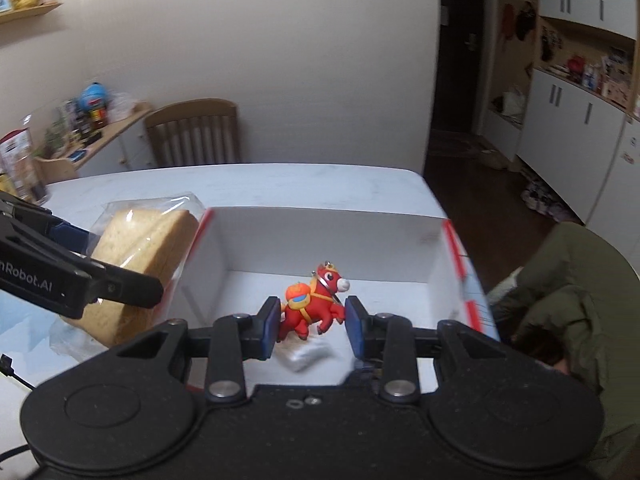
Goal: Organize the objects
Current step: 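Carry the bread and keychain into the red box and open both tools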
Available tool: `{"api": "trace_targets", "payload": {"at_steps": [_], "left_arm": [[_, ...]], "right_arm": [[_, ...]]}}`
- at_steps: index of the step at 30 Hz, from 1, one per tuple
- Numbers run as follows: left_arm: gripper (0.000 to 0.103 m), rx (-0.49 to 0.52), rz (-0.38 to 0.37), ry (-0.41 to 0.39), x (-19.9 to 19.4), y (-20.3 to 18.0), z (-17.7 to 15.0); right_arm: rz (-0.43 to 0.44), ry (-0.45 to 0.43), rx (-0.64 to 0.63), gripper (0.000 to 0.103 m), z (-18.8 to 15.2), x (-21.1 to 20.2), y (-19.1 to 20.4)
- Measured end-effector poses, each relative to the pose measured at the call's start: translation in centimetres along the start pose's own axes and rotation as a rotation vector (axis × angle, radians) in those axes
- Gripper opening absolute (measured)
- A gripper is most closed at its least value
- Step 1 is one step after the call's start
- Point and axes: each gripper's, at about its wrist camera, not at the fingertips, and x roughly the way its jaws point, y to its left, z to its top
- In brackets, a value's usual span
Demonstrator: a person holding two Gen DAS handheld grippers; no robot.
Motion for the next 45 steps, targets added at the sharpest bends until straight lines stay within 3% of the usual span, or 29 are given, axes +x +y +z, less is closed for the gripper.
{"api": "trace_targets", "payload": {"at_steps": [6, 10, 16, 17, 18, 24, 35, 45], "left_arm": [[0.083, 0.056, 0.004, 0.037, 4.4, -3.4, 2.0], [0.083, 0.089, 0.047, 0.038, 7.0, -4.5, 3.2], [0.083, 0.110, 0.049, 0.107, 11.3, -5.2, 4.2], [0.083, 0.118, 0.054, 0.115, 11.9, -5.2, 4.2], [0.083, 0.128, 0.059, 0.121, 12.5, -5.3, 4.3], [0.083, 0.185, 0.069, 0.180, 15.3, -5.9, 4.1], [0.083, 0.183, 0.059, 0.280, 17.7, -5.3, 3.1], [0.087, 0.123, 0.031, 0.261, 17.4, -4.7, 3.4]], "right_arm": [[-0.029, 0.028, 0.016, 0.034, -0.4, 1.9, -3.0], [-0.050, 0.059, -0.013, 0.034, -0.9, 3.7, -3.9], [-0.054, 0.121, -0.046, 0.034, -1.7, 6.5, -4.7], [-0.051, 0.130, -0.052, 0.027, -1.8, 6.8, -5.0], [-0.049, 0.143, -0.057, 0.013, -1.8, 7.1, -5.1], [-0.037, 0.192, -0.068, 0.011, -2.2, 8.3, -5.3], [0.041, 0.177, -0.032, 0.033, -1.9, 6.8, -6.0], [0.079, 0.166, -0.018, 0.050, -2.3, 5.8, -5.8]]}}
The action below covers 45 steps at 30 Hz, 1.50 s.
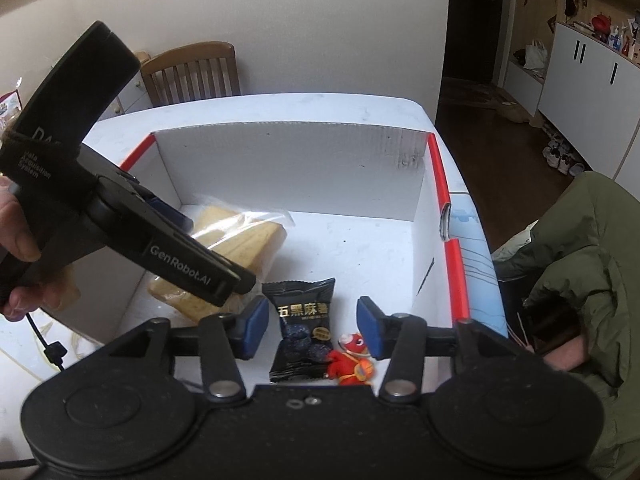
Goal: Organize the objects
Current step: 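Carry the bread and keychain into the red box and open both tools, then withdraw both tools from the box back toward the table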
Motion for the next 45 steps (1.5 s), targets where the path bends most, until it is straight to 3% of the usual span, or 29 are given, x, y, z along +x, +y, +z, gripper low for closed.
{"api": "trace_targets", "payload": {"at_steps": [3, 21, 28, 35, 45], "left_arm": [[0.098, -0.017, -0.005, -0.020, -0.6, 0.3, -0.1], [0.098, -0.068, -0.099, -0.195, -8.2, 2.2, -3.1], [0.098, -0.060, -0.108, -0.272, -12.1, 4.1, -6.1], [0.098, -0.084, -0.090, -0.336, -15.5, 7.4, -10.0], [0.098, -0.160, -0.034, -0.354, -17.5, 13.6, -16.5]], "right_arm": [[0.012, -0.010, 0.003, 0.058, -0.1, -0.6, 0.2], [0.007, -0.060, -0.019, 0.071, 0.3, -4.9, 3.1], [0.007, -0.082, -0.022, 0.079, 0.8, -6.2, 5.8], [0.049, -0.112, 0.003, 0.101, 0.9, -6.8, 9.3], [0.081, -0.095, 0.015, 0.102, 1.2, -5.8, 15.6]]}}
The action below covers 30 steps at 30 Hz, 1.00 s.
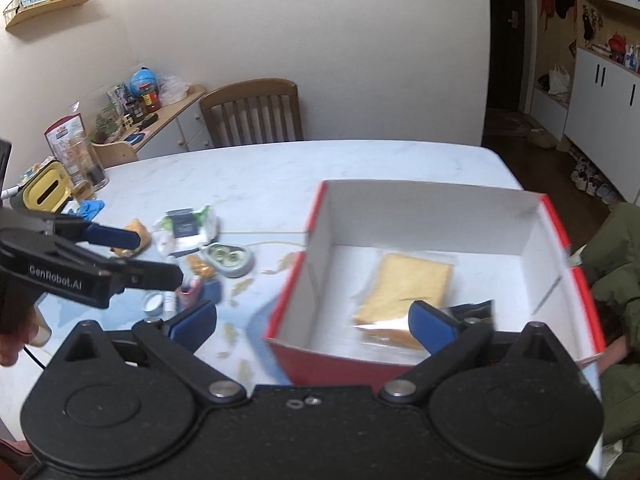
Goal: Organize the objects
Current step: 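Withdraw both tools from the box back toward the table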
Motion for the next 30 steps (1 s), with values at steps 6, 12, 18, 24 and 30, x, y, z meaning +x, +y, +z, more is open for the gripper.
{"api": "trace_targets", "payload": {"at_steps": [6, 12, 18, 24, 30], "left_arm": [[0.101, -0.021, 0.030, -0.011, -2.0, 3.8, -2.7], [0.101, -0.062, 0.081, -0.021, -3.6, 8.4, -4.6], [0.102, -0.106, 0.144, -0.019, -4.4, 13.4, -5.8], [0.102, -0.091, 0.218, -0.024, -4.2, 17.8, -6.5], [0.102, -0.075, 0.244, -0.004, -2.6, 21.4, -6.5]], "right_arm": [[0.028, 0.017, -0.022, 0.102, 0.2, 1.6, 4.2], [0.047, 0.048, -0.059, 0.102, 0.1, 3.7, 8.0], [0.033, 0.090, -0.082, 0.102, 0.1, 6.6, 10.8], [-0.005, 0.121, -0.096, 0.102, 0.5, 9.9, 12.9], [-0.047, 0.129, -0.097, 0.098, 0.8, 13.0, 14.2]]}}
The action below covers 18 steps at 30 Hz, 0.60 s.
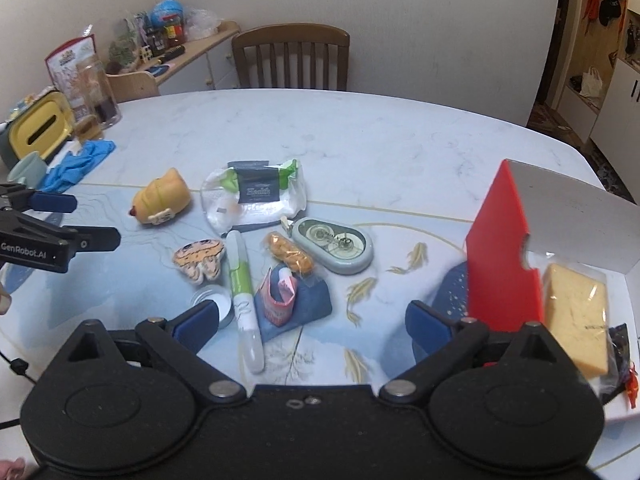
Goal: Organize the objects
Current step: 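Withdraw both tools from the box back toward the table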
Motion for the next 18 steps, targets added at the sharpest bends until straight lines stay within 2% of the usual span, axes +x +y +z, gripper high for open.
{"api": "trace_targets", "payload": {"at_steps": [5, 18], "left_arm": [[0.102, 0.027, 0.015, 0.003, 2.1, 1.2, 0.3], [0.102, 0.055, 0.034, 0.034, 7.3, 2.8, 1.7]], "right_arm": [[-0.006, 0.027, 0.015, 0.095, 0.6, 2.4, 0.5], [-0.041, 0.099, 0.057, 0.073, 0.8, 6.8, 0.7]]}}
